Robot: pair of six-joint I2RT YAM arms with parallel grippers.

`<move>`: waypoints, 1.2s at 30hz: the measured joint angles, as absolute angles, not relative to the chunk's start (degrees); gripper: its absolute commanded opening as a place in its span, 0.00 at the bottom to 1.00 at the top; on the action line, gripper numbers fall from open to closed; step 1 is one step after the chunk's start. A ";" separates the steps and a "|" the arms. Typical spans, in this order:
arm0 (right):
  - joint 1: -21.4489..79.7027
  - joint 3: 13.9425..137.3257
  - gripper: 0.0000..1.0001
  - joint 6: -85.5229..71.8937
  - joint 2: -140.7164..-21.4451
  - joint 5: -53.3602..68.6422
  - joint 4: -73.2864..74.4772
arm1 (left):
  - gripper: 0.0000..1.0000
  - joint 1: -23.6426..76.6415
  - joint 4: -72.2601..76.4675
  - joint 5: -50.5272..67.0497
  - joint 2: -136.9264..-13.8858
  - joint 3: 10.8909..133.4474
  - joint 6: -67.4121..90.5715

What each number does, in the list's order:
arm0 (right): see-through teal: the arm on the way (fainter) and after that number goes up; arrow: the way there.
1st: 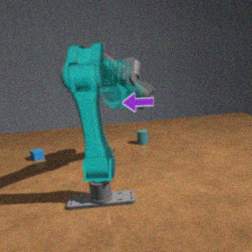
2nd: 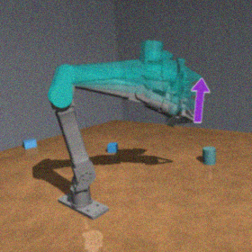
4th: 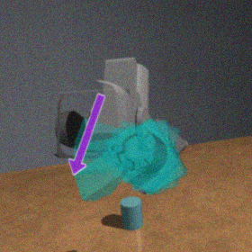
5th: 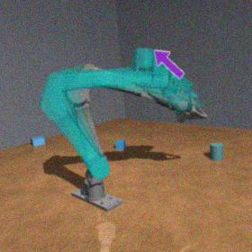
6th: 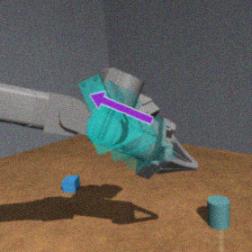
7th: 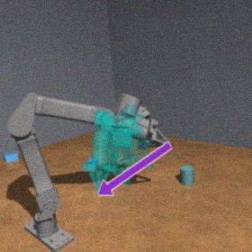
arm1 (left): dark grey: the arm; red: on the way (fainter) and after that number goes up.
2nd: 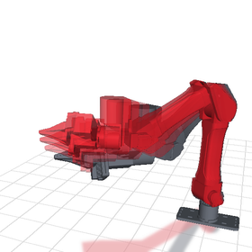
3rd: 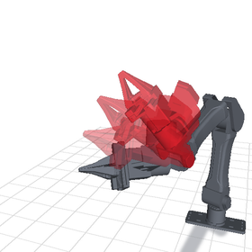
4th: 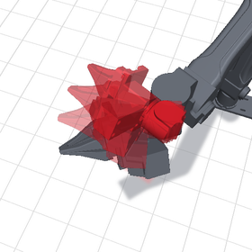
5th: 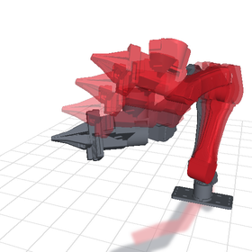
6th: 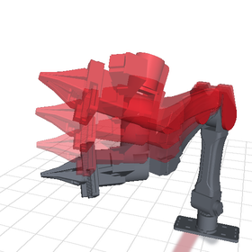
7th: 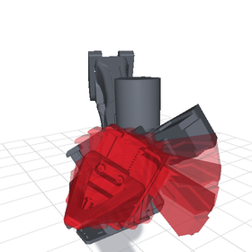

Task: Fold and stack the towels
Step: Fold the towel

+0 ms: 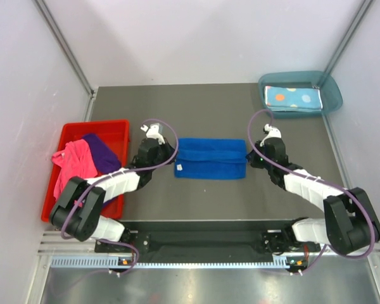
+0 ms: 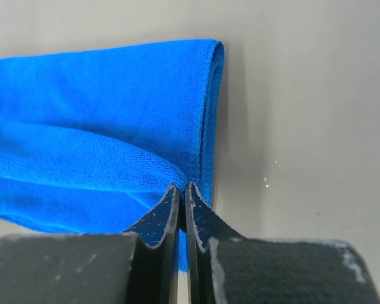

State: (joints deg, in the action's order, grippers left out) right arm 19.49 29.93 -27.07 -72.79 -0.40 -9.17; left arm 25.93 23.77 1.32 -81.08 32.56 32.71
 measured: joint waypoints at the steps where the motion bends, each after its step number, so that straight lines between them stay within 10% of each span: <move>1: 19.51 29.58 0.00 -27.16 -72.25 -0.43 -8.95 | 0.00 26.35 23.64 0.75 -80.55 32.23 32.71; 24: 21.28 25.87 0.01 -28.67 -69.25 -0.27 -6.85 | 0.00 28.97 19.18 -3.46 -74.74 27.05 33.17; 36: 21.39 23.64 0.40 -29.67 -64.29 0.47 -3.73 | 0.34 30.76 15.33 -3.70 -72.12 23.44 34.61</move>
